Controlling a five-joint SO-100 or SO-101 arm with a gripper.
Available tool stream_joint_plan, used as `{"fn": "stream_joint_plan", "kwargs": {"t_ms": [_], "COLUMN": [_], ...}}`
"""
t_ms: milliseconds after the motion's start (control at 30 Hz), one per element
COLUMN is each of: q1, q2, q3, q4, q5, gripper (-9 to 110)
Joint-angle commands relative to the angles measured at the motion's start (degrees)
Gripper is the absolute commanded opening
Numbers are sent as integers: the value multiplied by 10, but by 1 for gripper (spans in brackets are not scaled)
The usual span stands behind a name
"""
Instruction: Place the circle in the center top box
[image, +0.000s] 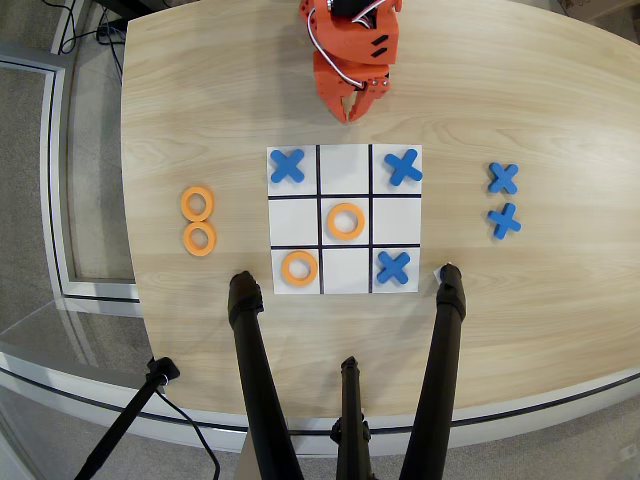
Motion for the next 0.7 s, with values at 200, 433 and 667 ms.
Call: {"fn": "stream_joint_plan", "kwargs": {"t_ms": [200, 433, 667], "q1": [9, 11, 48], "q2": [-14, -20, -104], "q3": [-6, -11, -111], "q4": [25, 25, 8], "q5": [38, 38, 40], "gripper": [4, 11, 13]}}
